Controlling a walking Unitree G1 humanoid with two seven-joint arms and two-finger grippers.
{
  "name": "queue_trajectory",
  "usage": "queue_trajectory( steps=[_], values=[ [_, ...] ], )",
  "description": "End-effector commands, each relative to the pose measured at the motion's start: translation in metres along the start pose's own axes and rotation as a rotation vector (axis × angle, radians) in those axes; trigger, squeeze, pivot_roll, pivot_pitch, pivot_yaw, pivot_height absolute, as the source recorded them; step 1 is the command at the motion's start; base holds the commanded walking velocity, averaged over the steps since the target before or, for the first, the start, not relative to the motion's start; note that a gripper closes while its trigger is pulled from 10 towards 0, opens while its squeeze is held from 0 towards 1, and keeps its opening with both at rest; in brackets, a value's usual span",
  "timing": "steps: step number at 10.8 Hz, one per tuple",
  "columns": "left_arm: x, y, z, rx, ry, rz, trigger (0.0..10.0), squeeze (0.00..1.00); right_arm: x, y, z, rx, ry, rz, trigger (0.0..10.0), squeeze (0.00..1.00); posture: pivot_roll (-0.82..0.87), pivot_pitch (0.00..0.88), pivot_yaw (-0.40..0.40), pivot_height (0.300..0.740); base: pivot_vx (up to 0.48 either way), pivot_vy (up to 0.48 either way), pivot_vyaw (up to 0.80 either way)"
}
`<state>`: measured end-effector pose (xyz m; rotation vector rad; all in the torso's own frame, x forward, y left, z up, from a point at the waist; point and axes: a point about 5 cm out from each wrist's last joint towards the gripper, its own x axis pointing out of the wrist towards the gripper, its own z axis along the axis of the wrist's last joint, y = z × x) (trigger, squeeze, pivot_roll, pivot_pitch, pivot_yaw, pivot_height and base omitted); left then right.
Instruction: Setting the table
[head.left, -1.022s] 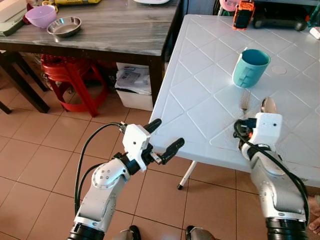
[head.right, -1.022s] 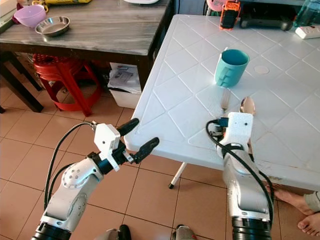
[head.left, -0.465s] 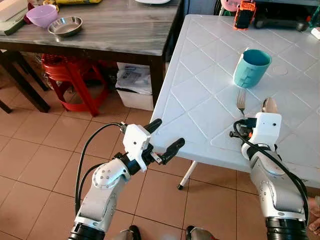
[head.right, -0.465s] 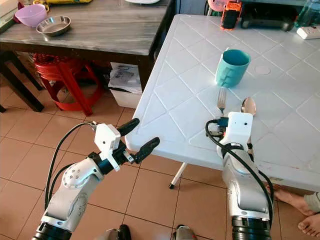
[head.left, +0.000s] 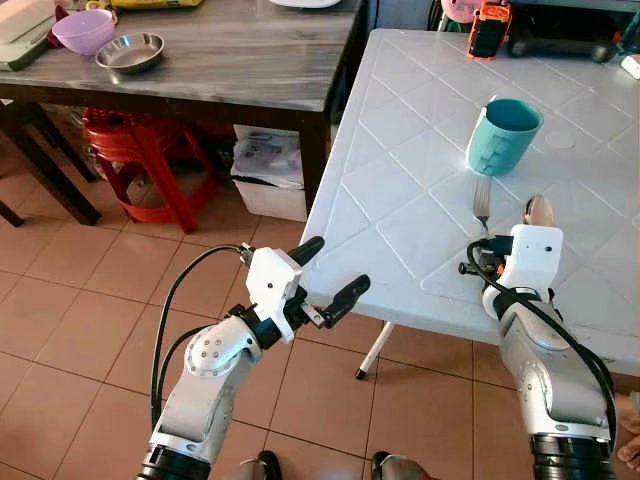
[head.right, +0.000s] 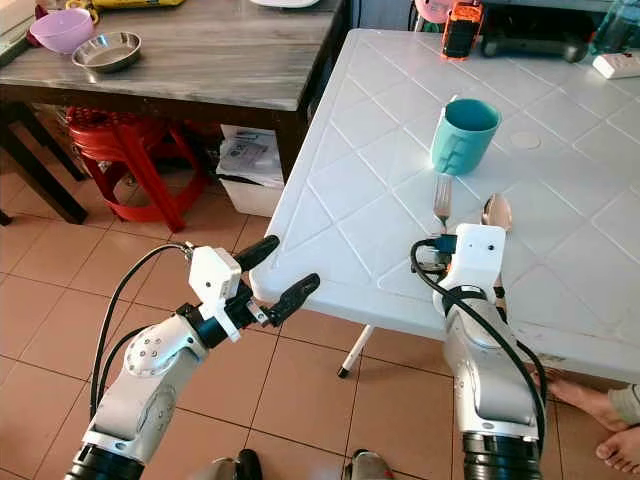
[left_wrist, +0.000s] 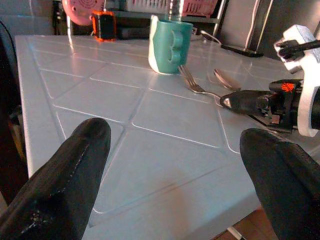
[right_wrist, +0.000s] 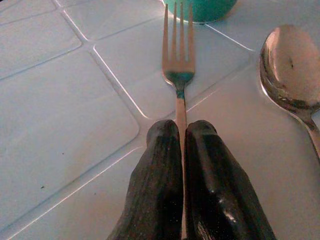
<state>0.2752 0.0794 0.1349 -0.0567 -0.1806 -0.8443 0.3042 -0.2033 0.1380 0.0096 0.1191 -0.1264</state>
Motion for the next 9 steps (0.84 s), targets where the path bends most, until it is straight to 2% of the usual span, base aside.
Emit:
queue_trajectory(
  steps=[1,2,3,4,5,8,9],
  values=[
    [-0.003,0.005,-0.002,0.002,0.007,0.032,10.0,0.0,-0.003,-0.005,-0.023,0.027,0.095,-0.038,0.0,0.0,-0.19,0.202,0.081,0.74,0.0,0.0,0.0],
    [-0.003,0.007,-0.002,-0.001,0.005,0.051,10.0,0.0,-0.002,-0.004,-0.009,0.028,0.018,-0.051,0.0,0.0,-0.19,0.202,0.081,0.74,0.0,0.0,0.0],
    [-0.002,0.007,-0.002,0.001,0.005,0.054,10.0,0.0,-0.002,-0.002,0.002,0.039,-0.043,-0.059,1.0,0.0,-0.19,0.202,0.081,0.74,0.0,0.0,0.0],
    [-0.001,0.007,-0.002,0.001,0.004,0.056,10.0,0.0,-0.003,0.001,0.006,0.065,-0.062,-0.057,10.0,0.62,-0.19,0.202,0.08,0.74,0.0,0.0,0.0],
    [-0.001,0.006,-0.002,0.001,0.004,0.057,10.0,0.0,-0.005,0.003,0.003,0.072,-0.055,-0.06,10.0,1.0,-0.19,0.204,0.079,0.74,0.0,0.0,0.0],
    [-0.002,0.006,-0.003,0.001,0.01,0.056,10.0,0.0,-0.011,0.01,-0.003,0.078,-0.029,-0.07,10.0,1.0,-0.19,0.205,0.078,0.74,0.0,0.0,0.0],
    [-0.001,0.005,-0.003,0.001,0.008,0.054,10.0,0.0,-0.013,0.012,-0.002,0.08,-0.039,-0.074,10.0,0.56,-0.2,0.204,0.078,0.74,0.0,0.0,0.0]
  ],
)
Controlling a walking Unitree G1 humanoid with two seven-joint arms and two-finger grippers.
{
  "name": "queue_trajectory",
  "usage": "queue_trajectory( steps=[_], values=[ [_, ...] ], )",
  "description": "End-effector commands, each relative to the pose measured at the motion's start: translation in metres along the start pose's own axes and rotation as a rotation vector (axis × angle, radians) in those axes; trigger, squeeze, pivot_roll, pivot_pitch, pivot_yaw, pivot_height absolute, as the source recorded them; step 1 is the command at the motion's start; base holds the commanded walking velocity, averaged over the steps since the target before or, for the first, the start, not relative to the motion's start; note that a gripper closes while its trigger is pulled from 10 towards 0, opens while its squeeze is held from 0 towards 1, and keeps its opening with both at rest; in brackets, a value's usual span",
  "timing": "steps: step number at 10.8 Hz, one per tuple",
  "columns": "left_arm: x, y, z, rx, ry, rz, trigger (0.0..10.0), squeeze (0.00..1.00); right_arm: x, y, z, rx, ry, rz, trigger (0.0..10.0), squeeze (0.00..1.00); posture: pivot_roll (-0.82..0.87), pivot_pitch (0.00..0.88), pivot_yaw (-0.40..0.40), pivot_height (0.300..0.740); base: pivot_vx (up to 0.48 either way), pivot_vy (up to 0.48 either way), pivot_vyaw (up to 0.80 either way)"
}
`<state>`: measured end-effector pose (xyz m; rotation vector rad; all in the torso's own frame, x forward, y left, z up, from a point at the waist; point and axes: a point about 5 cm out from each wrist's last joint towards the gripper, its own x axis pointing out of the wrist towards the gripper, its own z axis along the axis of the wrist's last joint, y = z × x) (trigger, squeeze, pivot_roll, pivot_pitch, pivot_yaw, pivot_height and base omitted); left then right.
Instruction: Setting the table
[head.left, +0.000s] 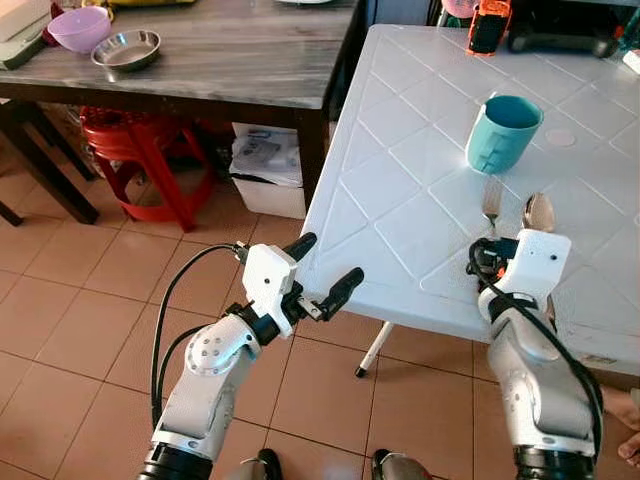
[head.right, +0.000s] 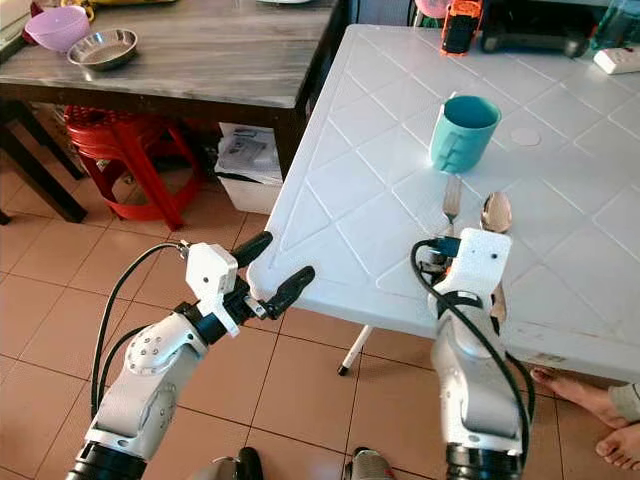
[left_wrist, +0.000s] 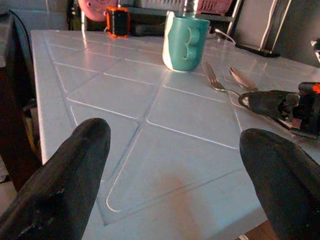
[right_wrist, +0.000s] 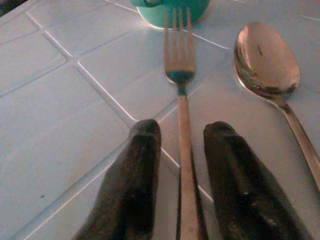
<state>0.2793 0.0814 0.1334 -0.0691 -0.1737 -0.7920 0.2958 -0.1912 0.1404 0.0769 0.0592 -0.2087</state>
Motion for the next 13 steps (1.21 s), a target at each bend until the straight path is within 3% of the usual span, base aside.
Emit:
queue_trajectory(
  steps=[1,7,8,9,11,12,13],
  values=[
    [-0.001,0.001,-0.001,0.01,0.007,0.0,10.0,0.0,-0.002,-0.004,0.002,-0.015,-0.013,-0.02,10.0,0.0,-0.2,0.204,0.078,0.74,0.0,0.0,0.0],
    [-0.002,0.0,-0.001,0.007,0.01,-0.001,10.0,0.0,0.02,-0.02,0.018,-0.066,-0.009,-0.022,10.0,0.0,-0.19,0.215,0.085,0.74,0.0,0.0,0.0],
    [-0.003,0.0,-0.001,0.008,0.013,-0.004,10.0,0.0,0.022,-0.02,0.017,-0.047,0.003,-0.001,10.0,0.19,-0.19,0.218,0.087,0.74,0.0,0.0,0.0],
    [-0.003,0.0,-0.001,0.01,0.017,-0.007,10.0,0.0,0.023,-0.017,0.017,-0.021,0.01,0.031,10.0,1.0,-0.18,0.223,0.089,0.74,0.0,0.0,0.0],
    [-0.004,0.001,-0.001,0.013,0.021,-0.005,10.0,0.0,0.024,-0.017,0.011,-0.039,0.034,0.035,10.0,0.95,-0.18,0.223,0.091,0.74,0.0,0.0,0.0],
    [-0.004,0.001,-0.001,0.014,0.022,-0.004,10.0,0.0,0.024,-0.018,0.009,-0.042,0.047,0.045,10.0,0.32,-0.18,0.223,0.092,0.74,0.0,0.0,0.0],
    [-0.004,0.001,-0.001,0.016,0.025,-0.008,10.0,0.0,0.027,-0.019,0.006,-0.047,0.065,0.068,10.0,0.0,-0.18,0.221,0.095,0.74,0.0,0.0,0.0]
  ],
)
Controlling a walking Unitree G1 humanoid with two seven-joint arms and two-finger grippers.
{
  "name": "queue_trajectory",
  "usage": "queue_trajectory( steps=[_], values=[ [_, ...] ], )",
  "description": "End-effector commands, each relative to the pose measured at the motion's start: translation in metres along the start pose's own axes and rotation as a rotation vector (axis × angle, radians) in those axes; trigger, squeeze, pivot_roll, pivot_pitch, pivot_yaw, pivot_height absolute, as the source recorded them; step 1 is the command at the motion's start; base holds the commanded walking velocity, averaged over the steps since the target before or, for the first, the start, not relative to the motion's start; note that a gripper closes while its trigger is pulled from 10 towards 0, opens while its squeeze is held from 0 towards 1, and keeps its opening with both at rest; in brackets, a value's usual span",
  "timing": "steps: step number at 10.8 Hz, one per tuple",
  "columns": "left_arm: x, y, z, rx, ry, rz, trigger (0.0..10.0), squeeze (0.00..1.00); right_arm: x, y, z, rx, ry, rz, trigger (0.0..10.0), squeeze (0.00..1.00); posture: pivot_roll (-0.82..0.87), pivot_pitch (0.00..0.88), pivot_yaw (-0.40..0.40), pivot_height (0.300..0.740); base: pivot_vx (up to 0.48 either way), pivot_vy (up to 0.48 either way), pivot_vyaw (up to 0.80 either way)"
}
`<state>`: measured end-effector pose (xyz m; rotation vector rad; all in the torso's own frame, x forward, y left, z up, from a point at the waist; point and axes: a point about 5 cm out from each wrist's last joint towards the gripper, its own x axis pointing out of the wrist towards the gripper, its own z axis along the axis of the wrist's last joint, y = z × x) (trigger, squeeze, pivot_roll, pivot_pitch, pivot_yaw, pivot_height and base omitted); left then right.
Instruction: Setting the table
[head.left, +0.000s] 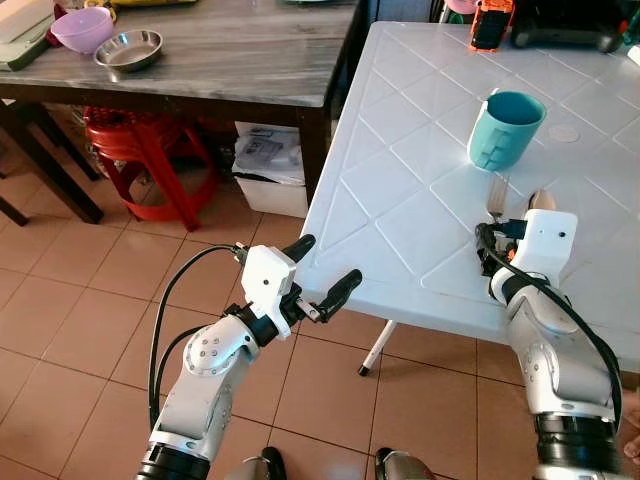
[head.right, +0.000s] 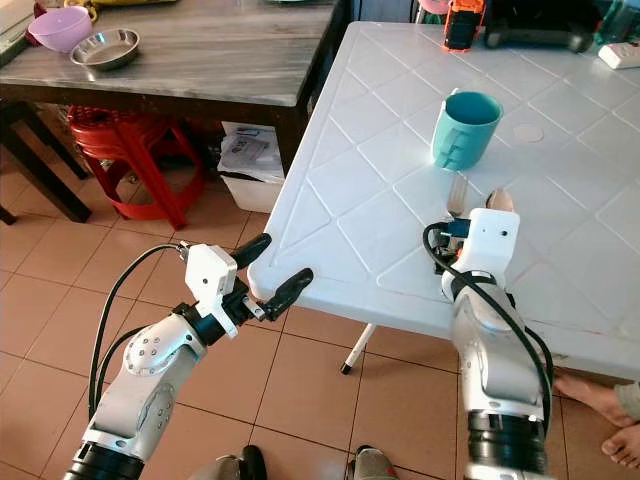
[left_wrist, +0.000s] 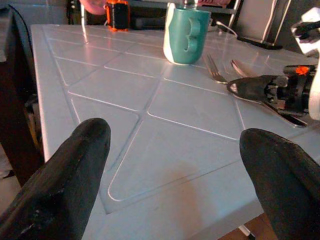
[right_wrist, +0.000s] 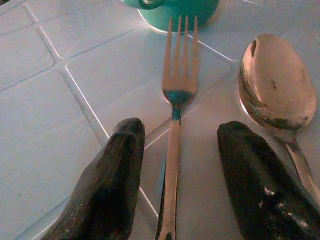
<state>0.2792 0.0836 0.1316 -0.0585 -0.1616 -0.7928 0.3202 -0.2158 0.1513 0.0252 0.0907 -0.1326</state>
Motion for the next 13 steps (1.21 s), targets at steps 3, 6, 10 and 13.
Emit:
queue_trajectory(
  steps=[3,6,10,13],
  values=[
    [-0.001,0.0,0.0,0.02,0.017,-0.011,10.0,0.0,0.006,-0.005,-0.015,-0.006,0.083,0.058,0.0,0.0,-0.17,0.217,0.095,0.74,0.0,0.0,0.0],
    [-0.002,0.0,0.0,0.021,0.02,-0.007,10.0,0.0,0.008,-0.007,-0.018,0.015,0.104,0.068,0.0,0.0,-0.17,0.217,0.093,0.74,0.0,0.0,0.0],
    [-0.001,-0.001,0.0,0.019,0.017,-0.019,10.0,0.0,-0.002,-0.002,-0.035,0.046,0.171,0.093,0.0,0.0,-0.17,0.217,0.096,0.74,0.0,0.0,0.0],
    [0.0,-0.002,-0.001,0.016,0.015,-0.017,10.0,0.0,-0.004,-0.001,-0.039,0.047,0.194,0.109,0.0,0.0,-0.17,0.215,0.091,0.74,0.0,0.0,0.0]
  ],
)
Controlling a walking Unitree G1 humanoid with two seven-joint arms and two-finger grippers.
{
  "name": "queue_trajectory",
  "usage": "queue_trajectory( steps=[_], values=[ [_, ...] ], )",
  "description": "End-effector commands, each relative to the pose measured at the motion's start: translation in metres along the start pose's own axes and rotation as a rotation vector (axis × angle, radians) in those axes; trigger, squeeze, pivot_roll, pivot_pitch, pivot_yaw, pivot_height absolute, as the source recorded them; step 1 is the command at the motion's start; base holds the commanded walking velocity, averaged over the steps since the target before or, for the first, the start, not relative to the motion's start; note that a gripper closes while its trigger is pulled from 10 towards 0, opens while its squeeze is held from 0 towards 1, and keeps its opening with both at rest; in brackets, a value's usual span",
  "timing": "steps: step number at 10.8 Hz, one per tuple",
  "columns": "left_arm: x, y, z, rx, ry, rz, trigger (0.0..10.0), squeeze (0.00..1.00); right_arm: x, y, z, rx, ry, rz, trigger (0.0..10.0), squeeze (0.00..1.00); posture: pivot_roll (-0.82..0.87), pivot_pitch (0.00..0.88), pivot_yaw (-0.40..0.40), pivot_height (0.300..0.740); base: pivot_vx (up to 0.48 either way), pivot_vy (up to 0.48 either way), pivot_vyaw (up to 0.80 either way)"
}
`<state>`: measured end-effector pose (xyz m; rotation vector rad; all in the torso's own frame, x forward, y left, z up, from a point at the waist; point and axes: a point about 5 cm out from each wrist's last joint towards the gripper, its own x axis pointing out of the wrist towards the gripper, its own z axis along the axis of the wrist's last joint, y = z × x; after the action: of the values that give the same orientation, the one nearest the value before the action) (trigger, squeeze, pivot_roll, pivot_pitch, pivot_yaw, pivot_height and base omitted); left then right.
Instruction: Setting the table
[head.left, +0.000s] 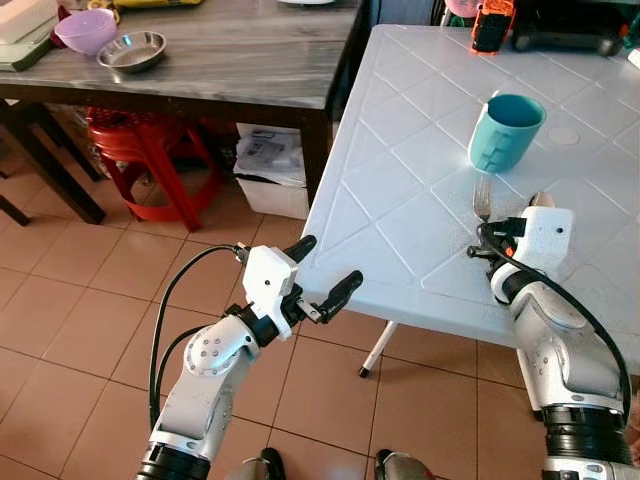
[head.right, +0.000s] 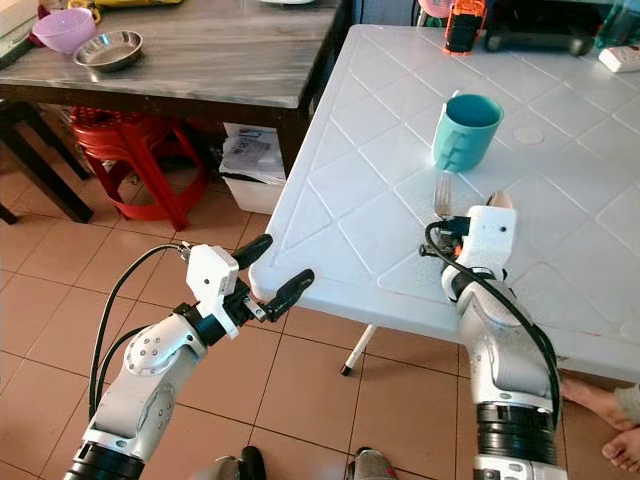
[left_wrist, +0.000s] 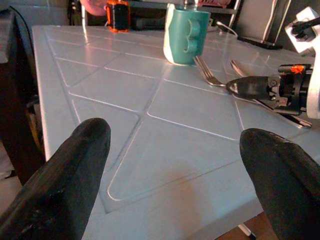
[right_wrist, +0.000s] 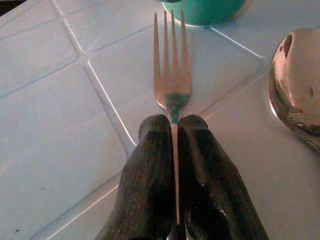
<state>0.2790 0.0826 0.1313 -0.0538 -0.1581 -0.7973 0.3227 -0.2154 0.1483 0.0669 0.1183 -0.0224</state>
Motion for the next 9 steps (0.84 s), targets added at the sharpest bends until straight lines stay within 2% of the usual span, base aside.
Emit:
queue_trajectory(
  steps=[1,3,4,6,7,8,9],
  values=[
    [0.0,-0.002,0.0,0.012,0.01,-0.012,10.0,0.0,-0.006,-0.001,-0.035,0.026,0.154,-0.011,0.0,0.0,-0.18,0.213,0.09,0.74,0.0,0.0,0.0],
    [0.0,-0.001,0.0,0.006,0.006,-0.014,10.0,0.0,-0.009,0.004,-0.023,0.046,0.077,-0.024,0.0,0.0,-0.18,0.208,0.087,0.74,0.0,0.0,0.0],
    [0.002,0.002,0.005,-0.014,-0.014,-0.009,10.0,0.0,-0.014,0.011,-0.001,0.08,-0.037,-0.036,0.0,0.0,-0.18,0.206,0.085,0.74,0.0,0.0,0.0],
    [0.003,0.007,0.006,-0.02,-0.019,0.01,10.0,0.0,-0.019,0.019,0.008,0.084,-0.087,-0.026,0.0,0.0,-0.19,0.193,0.081,0.74,0.0,0.0,0.0],
    [0.004,0.015,0.004,-0.027,-0.021,0.07,10.0,0.0,-0.024,0.025,0.013,0.096,-0.124,-0.036,10.0,0.0,-0.19,0.186,0.081,0.74,0.0,0.0,0.0],
    [0.004,0.025,0.005,-0.023,-0.031,0.17,10.0,0.0,-0.028,0.028,0.016,0.086,-0.161,-0.05,10.0,0.0,-0.19,0.182,0.082,0.74,0.0,0.0,0.0],
    [0.003,0.043,0.003,-0.003,-0.019,0.362,10.0,0.0,-0.032,0.032,0.02,0.088,-0.199,-0.061,10.0,0.0,-0.2,0.177,0.083,0.74,0.0,0.0,0.0]
  ],
)
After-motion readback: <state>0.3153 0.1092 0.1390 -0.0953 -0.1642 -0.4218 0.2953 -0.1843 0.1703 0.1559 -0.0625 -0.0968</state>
